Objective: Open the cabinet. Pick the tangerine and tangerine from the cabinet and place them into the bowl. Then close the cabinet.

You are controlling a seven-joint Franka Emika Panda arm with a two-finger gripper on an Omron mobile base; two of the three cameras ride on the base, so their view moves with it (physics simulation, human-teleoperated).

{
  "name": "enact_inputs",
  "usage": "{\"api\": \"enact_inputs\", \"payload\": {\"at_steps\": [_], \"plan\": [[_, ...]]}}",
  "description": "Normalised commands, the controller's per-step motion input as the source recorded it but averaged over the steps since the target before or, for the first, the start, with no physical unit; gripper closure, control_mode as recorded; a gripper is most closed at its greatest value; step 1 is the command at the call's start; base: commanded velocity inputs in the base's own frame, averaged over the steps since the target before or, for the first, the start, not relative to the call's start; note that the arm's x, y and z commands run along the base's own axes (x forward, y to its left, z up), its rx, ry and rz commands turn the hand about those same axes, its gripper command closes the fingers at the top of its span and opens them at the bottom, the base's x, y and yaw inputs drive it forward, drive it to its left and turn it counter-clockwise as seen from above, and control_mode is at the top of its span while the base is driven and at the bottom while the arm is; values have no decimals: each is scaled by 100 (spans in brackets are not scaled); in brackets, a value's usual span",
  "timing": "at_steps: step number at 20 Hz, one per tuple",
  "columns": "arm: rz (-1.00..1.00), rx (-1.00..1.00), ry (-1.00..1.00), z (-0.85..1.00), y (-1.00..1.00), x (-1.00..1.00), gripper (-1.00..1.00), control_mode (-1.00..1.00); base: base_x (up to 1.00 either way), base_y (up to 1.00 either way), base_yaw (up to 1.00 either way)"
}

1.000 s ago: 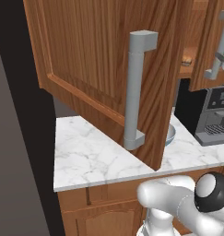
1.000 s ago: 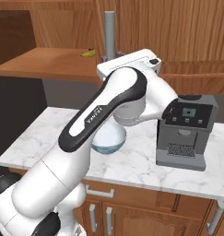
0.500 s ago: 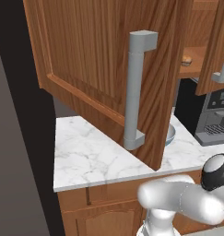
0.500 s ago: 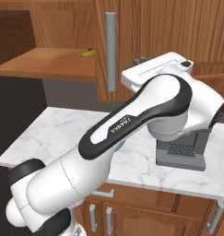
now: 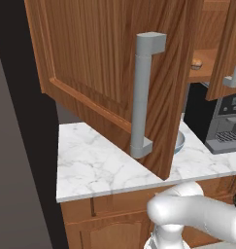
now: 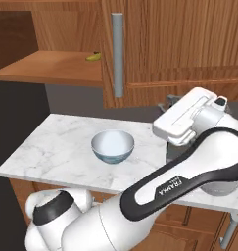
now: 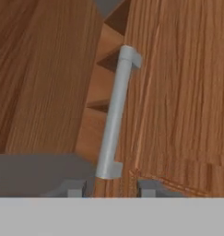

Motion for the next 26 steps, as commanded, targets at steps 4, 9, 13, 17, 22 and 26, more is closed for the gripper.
{"api": "enact_inputs", "payload": {"at_steps": [4,9,13,17,22,26], "plan": [[-3,-7,-17,-99,100,-100,-100,-100,0,0,0],[-16,-2,-21,-49,100,-91,-100,-100,0,0,0],[-27,0,-39,20,100,-78,-100,-100,0,0,0],[-28,-1,-45,48,100,-69,-100,-100,0,0,0],[-28,-2,-42,69,100,-67,-100,-100,0,0,0],[-23,-7,-38,85,100,-40,-100,-100,0,0,0]]}}
